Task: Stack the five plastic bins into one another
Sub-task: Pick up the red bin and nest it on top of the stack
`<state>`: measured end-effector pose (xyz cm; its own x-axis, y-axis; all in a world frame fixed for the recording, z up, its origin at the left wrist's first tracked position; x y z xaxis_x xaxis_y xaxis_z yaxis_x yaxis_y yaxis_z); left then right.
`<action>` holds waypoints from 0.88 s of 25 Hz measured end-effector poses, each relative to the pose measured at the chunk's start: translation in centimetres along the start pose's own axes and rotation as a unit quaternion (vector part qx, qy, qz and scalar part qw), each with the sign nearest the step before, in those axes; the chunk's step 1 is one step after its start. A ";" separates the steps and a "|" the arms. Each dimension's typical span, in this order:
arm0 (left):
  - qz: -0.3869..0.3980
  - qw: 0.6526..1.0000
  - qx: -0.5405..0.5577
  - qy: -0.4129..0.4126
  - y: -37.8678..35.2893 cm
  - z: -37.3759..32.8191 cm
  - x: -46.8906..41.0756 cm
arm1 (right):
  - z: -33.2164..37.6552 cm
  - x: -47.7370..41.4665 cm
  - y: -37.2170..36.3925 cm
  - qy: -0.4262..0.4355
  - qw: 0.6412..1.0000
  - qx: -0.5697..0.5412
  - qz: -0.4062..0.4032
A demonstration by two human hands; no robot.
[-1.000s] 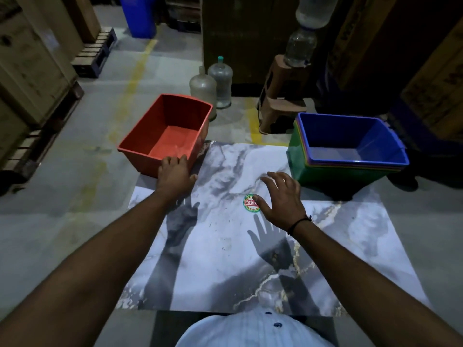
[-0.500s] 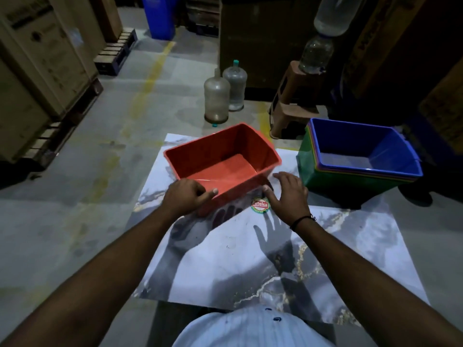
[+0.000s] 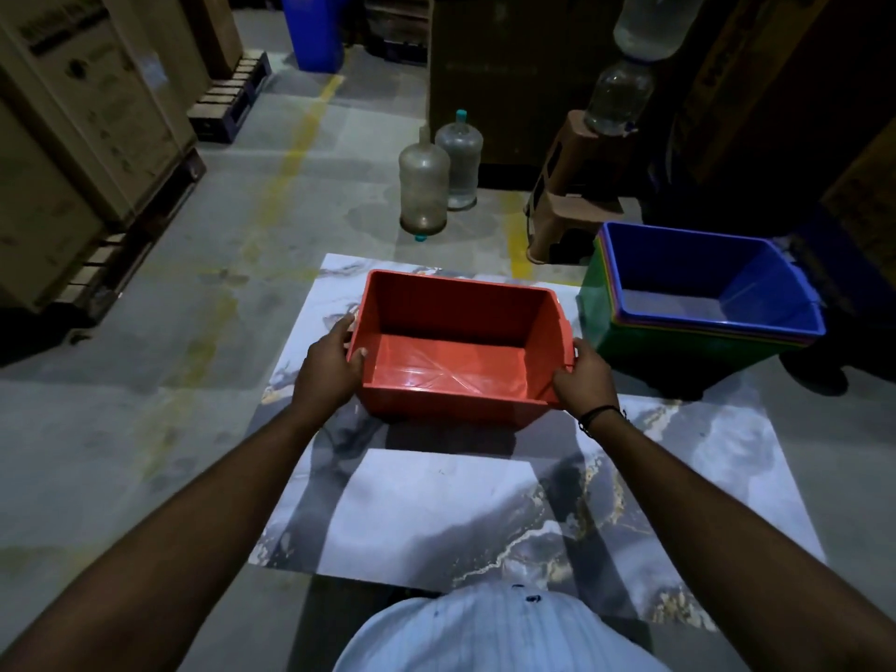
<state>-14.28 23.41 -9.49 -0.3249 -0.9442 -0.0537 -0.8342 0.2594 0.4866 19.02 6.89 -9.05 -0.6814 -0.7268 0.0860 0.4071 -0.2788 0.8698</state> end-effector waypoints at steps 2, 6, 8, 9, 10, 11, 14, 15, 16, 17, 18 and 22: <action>0.008 1.000 -0.010 0.023 0.1 -0.1 0.0 | -0.3 0.3 0.0 -0.010 1.000 -0.004 0.008; 0.041 0.997 -0.042 0.048 0.0 -0.9 -0.5 | -0.6 1.2 0.1 -0.021 1.000 -0.013 0.006; 0.039 0.996 -0.039 0.066 -0.1 -1.2 -0.8 | -0.6 1.4 0.0 -0.025 1.000 -0.011 0.006; 0.032 0.996 -0.031 0.073 0.0 -1.6 -0.9 | -0.5 1.3 0.0 -0.025 1.000 -0.003 0.002; 0.022 0.996 -0.019 0.080 0.0 -1.8 -1.1 | -0.5 1.1 0.2 -0.025 1.000 0.005 -0.004; 0.014 0.996 -0.009 0.088 0.0 -2.2 -1.3 | -0.3 0.9 0.6 -0.027 1.000 0.006 -0.010; 0.012 0.994 0.007 0.107 0.8 -2.6 -2.7 | 0.7 0.5 3.0 -0.035 0.999 -0.027 -0.027; 0.024 0.994 0.008 0.111 1.1 -3.0 -3.4 | 1.1 0.3 4.0 -0.032 0.998 -0.036 -0.029; 0.033 0.993 0.016 0.115 1.4 -3.6 -4.2 | 1.7 0.2 5.2 -0.028 0.998 -0.046 -0.030; 0.041 0.991 0.032 0.122 1.5 -4.5 -4.9 | 2.0 -0.1 6.3 -0.029 0.997 -0.072 -0.027; 0.047 0.988 0.048 0.138 1.8 -5.5 -5.7 | 2.4 -0.2 7.5 -0.039 0.991 -0.128 -0.021; 0.089 0.967 0.100 0.216 2.4 -11.1 -7.6 | 3.5 -1.0 12.9 -0.119 0.911 -0.395 0.016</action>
<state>-8.85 28.99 1.79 -0.2913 -0.8663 0.4058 -0.8658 0.4192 0.2734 22.83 6.22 3.73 -0.7357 -0.6117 0.2908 0.6757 -0.6929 0.2516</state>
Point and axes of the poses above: each hand's wrist, its own x-axis away from the middle knuckle, its own y-axis out of the back of the hand, z = x × y, the point moved 3 cm from there along -x, towards the middle knuckle, and after that the axes turned 15 degrees about x, right-handed, at the moved point
